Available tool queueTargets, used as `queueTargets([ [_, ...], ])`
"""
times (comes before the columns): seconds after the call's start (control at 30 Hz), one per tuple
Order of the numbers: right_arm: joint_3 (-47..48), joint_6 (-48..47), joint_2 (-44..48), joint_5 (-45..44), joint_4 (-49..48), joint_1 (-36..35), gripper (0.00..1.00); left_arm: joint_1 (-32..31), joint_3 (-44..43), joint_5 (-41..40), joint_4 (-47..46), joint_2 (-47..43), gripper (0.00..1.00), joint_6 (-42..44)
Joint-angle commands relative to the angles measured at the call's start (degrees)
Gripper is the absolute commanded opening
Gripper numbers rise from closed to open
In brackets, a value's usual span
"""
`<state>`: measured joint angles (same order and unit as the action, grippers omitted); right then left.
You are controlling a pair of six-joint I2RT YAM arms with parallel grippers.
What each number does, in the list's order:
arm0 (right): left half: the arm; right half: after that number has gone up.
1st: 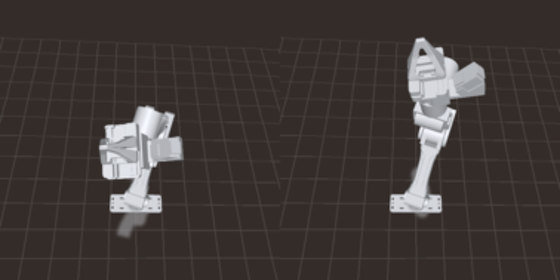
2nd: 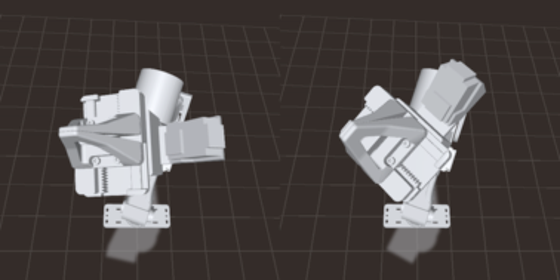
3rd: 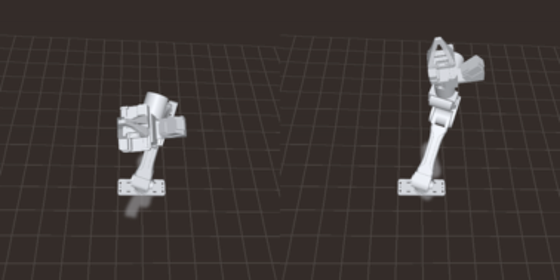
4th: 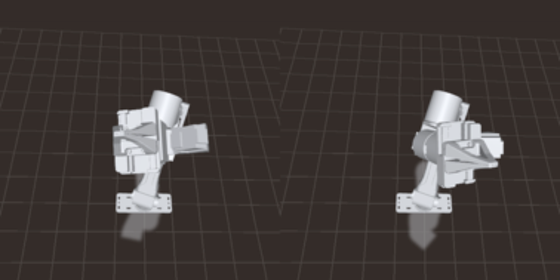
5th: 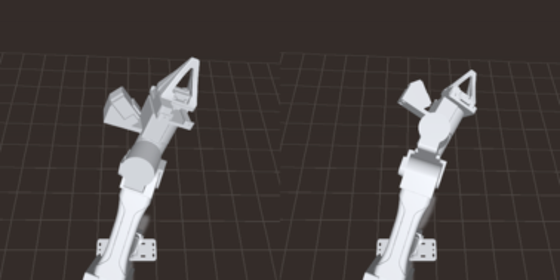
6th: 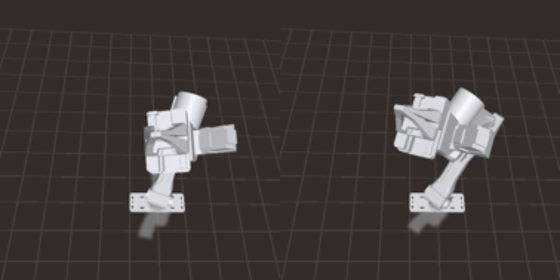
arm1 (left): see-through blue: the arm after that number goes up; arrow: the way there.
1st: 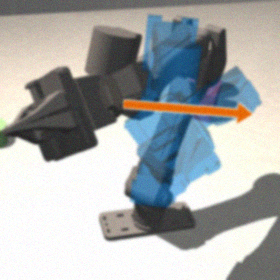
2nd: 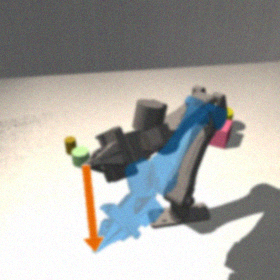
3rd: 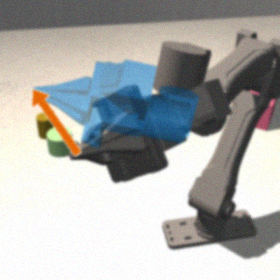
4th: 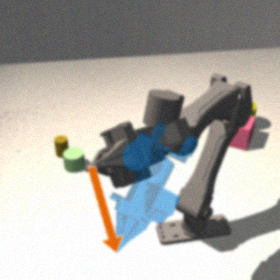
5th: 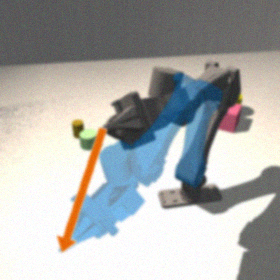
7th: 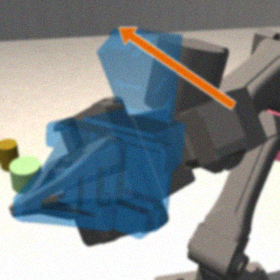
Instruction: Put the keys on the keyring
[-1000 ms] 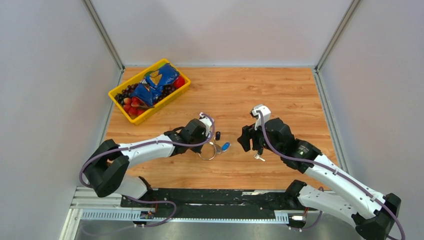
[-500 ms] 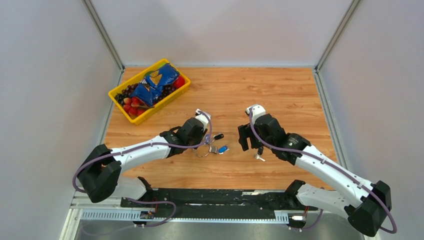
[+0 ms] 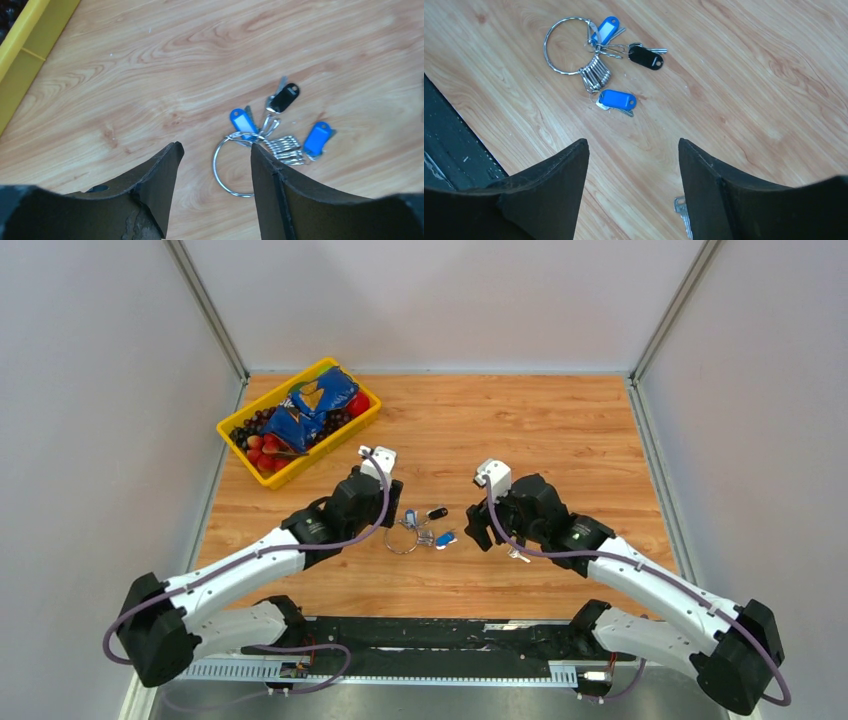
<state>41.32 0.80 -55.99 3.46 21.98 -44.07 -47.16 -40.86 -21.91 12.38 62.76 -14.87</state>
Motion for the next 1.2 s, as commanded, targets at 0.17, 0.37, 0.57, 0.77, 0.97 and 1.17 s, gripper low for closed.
queueTargets([
  [0.17,-0.67,-12.99,-7.73,5.09,-15.28,-0.97,0.58,0.05,1.08,7.27,2.66,-12.32,0.66,-8.20],
  [0.37,1.21,-13.57,-17.46,3.82,-20.10,-1.05,0.18,0.05,2.43,9.42,2.21,-16.85,0.69,-10.77],
  [0.57,2.36,-13.30,-23.46,7.16,-24.84,-1.10,0.00,0.05,2.92,11.57,1.92,-17.98,0.70,-12.08],
  [0.77,2.77,-12.13,-29.97,8.53,-28.19,-1.75,0.00,0.05,3.45,11.54,1.95,-18.66,0.71,-12.09],
  [0.97,1.92,-10.88,-32.72,7.40,-29.77,-2.62,0.00,0.05,3.48,11.27,2.68,-19.56,0.72,-11.48],
  [1.17,0.39,-10.31,-34.42,5.32,-29.80,-5.34,0.00,0.05,4.11,11.27,2.13,-19.68,0.72,-11.52],
])
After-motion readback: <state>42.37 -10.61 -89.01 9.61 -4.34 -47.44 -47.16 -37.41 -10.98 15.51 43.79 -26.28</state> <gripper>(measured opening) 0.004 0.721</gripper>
